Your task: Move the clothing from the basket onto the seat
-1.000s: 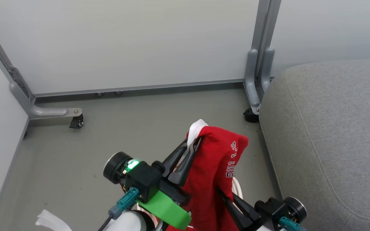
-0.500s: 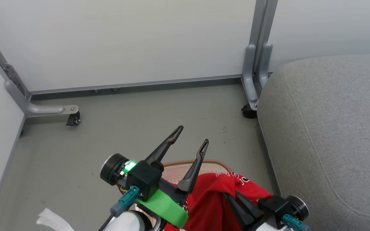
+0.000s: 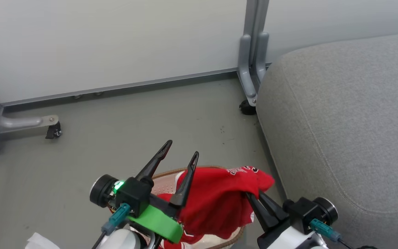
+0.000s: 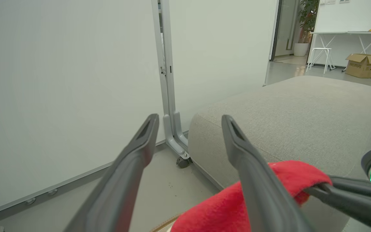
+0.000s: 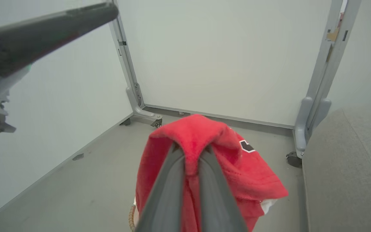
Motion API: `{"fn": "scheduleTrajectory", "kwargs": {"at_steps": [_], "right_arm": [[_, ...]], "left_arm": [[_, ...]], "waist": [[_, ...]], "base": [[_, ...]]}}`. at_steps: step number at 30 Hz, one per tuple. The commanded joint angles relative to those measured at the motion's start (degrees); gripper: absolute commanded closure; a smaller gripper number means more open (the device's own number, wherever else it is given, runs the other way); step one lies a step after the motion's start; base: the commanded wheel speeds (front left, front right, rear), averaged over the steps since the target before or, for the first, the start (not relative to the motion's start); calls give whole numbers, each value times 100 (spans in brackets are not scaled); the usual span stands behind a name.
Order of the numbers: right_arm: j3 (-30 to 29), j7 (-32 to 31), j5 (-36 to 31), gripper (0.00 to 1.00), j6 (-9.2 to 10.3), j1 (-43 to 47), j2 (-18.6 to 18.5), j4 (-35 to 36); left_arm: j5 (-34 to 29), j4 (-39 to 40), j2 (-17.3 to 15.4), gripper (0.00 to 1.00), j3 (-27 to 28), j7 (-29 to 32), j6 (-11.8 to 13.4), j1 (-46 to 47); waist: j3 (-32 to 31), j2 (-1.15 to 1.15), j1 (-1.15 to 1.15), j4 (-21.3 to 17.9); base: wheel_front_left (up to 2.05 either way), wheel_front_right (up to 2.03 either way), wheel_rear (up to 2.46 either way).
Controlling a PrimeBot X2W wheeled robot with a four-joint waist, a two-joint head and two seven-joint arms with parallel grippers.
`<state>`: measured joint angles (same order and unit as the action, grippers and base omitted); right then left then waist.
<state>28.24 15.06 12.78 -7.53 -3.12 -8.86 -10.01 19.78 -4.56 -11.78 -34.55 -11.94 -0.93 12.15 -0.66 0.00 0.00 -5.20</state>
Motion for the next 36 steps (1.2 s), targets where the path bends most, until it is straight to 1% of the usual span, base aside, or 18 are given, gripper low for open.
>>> {"fn": "scheduleTrajectory", "kwargs": {"at_steps": [1, 4, 8, 10, 16, 19, 23, 27, 31, 34, 36], "right_arm": [[-92, 18, -74, 100, 8, -74, 14, 58], [-305, 18, -154, 100, 8, -64, 75, 172], [-536, 18, -243, 100, 8, -84, 189, 377], [-669, 18, -240, 100, 8, -89, 250, 468], [-1006, 18, -307, 100, 7, -21, 456, 788], [-1180, 18, -287, 100, 7, 64, 523, 895], [-1427, 18, -229, 100, 6, 23, 588, 1061], [-1746, 18, -83, 100, 6, -326, 589, 1105], [-2138, 18, 92, 100, 5, -1107, 599, 1146], [-2590, 18, 58, 100, 5, -1954, 587, 942], [-2912, 19, 43, 100, 6, -2604, 453, 730]], "left_arm": [[-44, -66, -17, 0, 89, -118, 43, -75], [-9, -163, -18, 0, 182, -251, -11, -146], [-190, -192, -136, 0, 355, -329, 25, -191], [-268, -98, -143, 0, 487, -325, 46, -206], [-510, 73, -233, 0, 824, -320, -59, -445], [-596, 94, -257, 0, 914, -320, -129, -514], [-782, 134, -266, 0, 1001, -321, -192, -433], [-962, 112, -365, 0, 944, -321, -304, -283], [-1224, 98, -559, 0, 810, -322, -376, -129], [-1283, 173, -655, 0, 763, -322, -420, -7], [-1305, 220, -724, 0, 736, -322, -453, 11]], "waist": [[225, 0, 0, -412], [384, 0, 0, -719], [691, 0, 0, -1221], [831, 0, 0, -1439], [1246, 0, 0, -2114], [1411, 0, 0, -2324], [1677, 0, 0, -2424], [2053, 0, 0, -2389], [2554, 0, 0, -2243], [2942, 0, 0, -2098], [3164, 0, 0, -2008]], "base": [[0, 0, 0], [0, 0, 0], [0, 0, 0], [0, 0, 0], [0, 0, 0], [0, 0, 0], [0, 0, 0], [0, 0, 0], [0, 0, 0], [0, 0, 0], [0, 0, 0]]}}
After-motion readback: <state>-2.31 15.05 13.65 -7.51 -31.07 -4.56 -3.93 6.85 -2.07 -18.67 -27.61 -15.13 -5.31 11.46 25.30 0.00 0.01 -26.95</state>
